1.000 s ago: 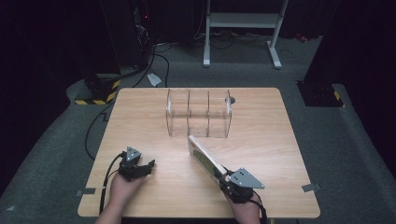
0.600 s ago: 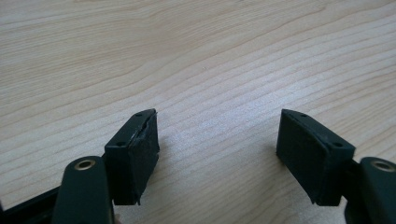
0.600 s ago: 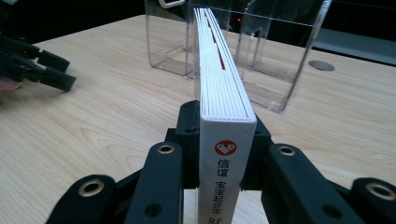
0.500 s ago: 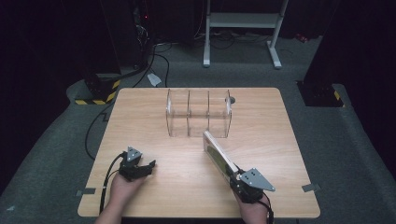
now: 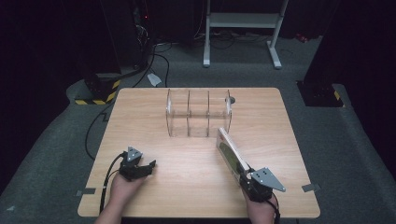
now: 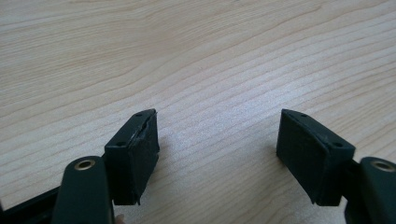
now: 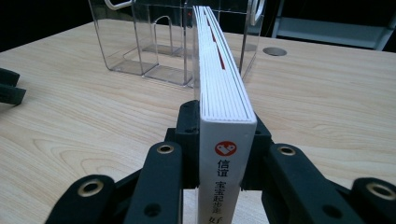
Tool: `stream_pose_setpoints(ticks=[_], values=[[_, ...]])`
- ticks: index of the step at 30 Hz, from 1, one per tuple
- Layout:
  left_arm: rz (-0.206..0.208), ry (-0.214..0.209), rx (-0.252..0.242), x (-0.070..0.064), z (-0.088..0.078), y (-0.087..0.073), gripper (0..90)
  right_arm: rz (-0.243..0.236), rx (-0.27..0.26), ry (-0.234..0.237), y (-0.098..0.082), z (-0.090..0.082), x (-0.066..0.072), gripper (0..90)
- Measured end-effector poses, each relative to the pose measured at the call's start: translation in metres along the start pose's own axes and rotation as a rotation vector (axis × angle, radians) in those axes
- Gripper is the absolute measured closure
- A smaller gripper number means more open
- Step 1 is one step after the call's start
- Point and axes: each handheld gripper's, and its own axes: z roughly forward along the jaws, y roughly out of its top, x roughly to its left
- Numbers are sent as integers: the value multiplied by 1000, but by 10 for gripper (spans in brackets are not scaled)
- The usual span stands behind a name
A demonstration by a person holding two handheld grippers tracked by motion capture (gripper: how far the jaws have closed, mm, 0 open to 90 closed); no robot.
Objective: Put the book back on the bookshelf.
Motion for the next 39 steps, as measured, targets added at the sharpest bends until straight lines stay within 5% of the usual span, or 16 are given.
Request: stream_pose_setpoints(ticks=[26,39], values=[[-1,-4,0,0,0,0,294,33,64,-40,13,17,7,640],[-1,-4,0,0,0,0,294,14,53,-44,9,18,7,739]])
